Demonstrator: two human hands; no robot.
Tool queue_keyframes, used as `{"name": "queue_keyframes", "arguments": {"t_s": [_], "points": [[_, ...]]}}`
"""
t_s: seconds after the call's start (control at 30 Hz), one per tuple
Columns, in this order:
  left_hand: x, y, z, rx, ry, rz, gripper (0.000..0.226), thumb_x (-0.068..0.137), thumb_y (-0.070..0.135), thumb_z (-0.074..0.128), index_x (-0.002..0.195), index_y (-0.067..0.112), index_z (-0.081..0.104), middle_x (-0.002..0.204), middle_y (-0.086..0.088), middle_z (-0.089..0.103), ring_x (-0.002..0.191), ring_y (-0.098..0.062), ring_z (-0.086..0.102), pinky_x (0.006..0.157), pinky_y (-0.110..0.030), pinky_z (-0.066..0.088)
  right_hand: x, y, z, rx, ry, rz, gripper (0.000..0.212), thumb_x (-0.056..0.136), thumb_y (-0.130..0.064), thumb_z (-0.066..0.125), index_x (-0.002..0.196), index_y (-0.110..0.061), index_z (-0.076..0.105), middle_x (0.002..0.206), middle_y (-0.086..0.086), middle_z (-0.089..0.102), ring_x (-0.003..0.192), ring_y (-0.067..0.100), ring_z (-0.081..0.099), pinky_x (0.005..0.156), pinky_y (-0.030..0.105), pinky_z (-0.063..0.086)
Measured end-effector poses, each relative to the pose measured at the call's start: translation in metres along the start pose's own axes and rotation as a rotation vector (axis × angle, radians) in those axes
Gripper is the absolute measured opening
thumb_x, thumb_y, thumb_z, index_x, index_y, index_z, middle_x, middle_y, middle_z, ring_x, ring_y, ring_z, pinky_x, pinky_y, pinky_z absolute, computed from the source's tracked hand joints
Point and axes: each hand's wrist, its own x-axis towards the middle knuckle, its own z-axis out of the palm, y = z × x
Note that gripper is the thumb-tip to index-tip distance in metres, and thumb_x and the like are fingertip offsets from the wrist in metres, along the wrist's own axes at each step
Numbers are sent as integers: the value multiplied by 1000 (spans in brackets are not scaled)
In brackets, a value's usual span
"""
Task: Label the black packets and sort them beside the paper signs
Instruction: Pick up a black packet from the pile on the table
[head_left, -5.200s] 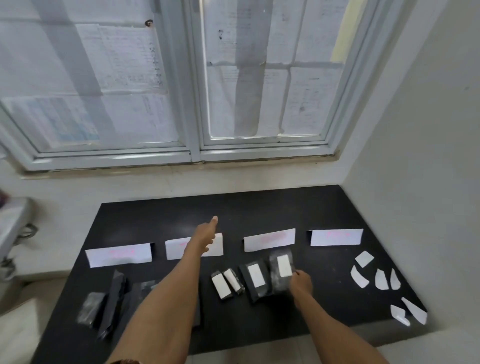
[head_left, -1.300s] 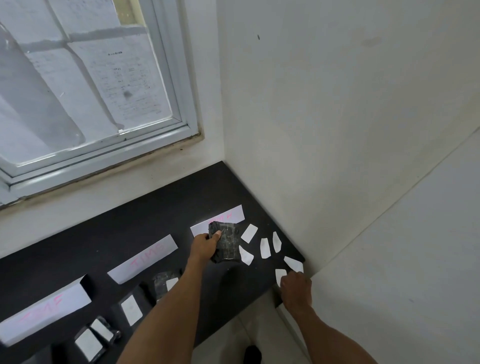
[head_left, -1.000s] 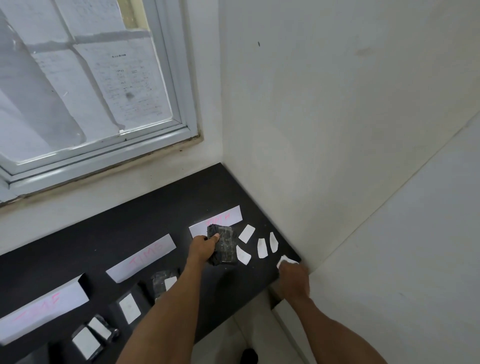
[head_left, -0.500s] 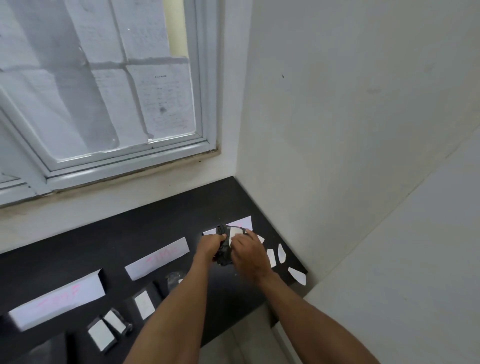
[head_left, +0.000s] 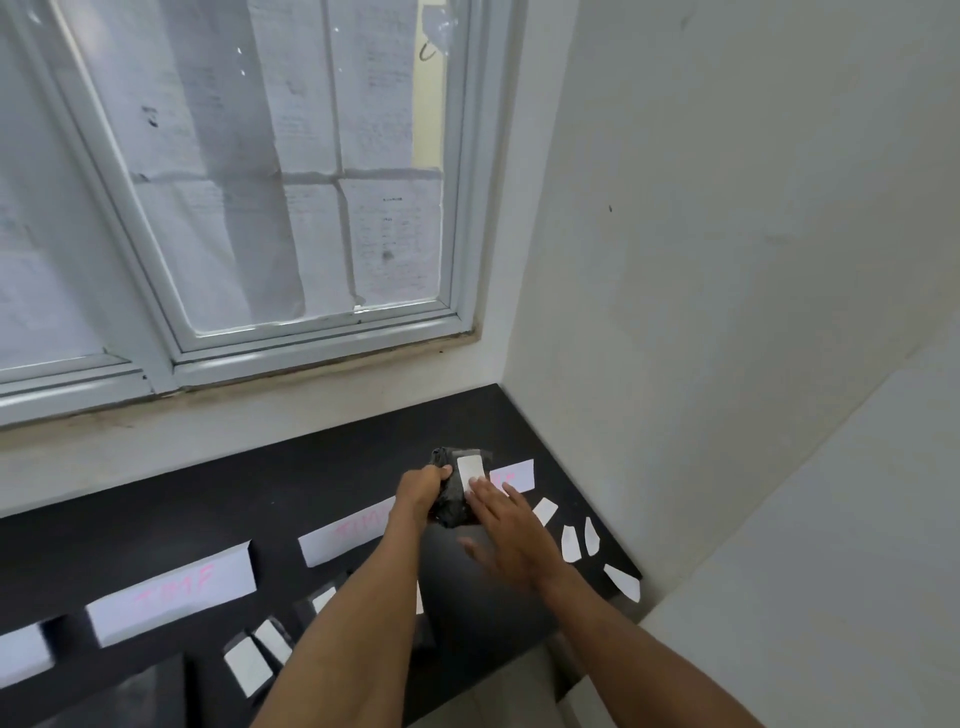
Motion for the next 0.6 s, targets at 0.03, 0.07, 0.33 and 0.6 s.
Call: {"name": "queue_keyframes", "arguments": {"t_s": [0.03, 0.07, 0.33, 0.6], "points": [[-1, 3, -4, -29, 5, 5, 12, 88, 15, 62, 94, 5, 61, 86, -12, 65, 79, -28, 63, 80, -39, 55, -2, -5, -1, -69, -36, -3, 66, 95, -55, 35, 140, -9, 49, 149, 7, 44, 139, 20, 40, 117, 45, 27], [-2, 6, -9, -55, 3, 8, 10, 89, 15, 62, 91, 6, 60, 85, -12, 65, 78, -27, 63, 78, -38, 55, -5, -12, -2, -101, -70, 6, 70, 96, -59, 29, 143, -10, 44, 151, 7, 40, 142, 19, 35, 119, 47, 25], [-16, 15, -62, -24, -49, 46, 12, 91, 21, 61, 83, 13, 58, 88, -11, 66, 81, -26, 63, 63, -31, 52, 19, -59, -11, -25, -82, 54, 82, 94, -67, 17, 149, -8, 32, 156, 6, 28, 146, 18, 22, 117, 50, 9], [-37, 4, -140, -3, -71, 71, 19, 91, 25, 61, 99, 9, 63, 102, -16, 70, 93, -31, 67, 78, -42, 58, 72, -117, -4, 116, -66, 67, 77, 91, -65, -7, 154, -21, 3, 160, -8, -6, 147, 9, -14, 119, 53, -10]]}}
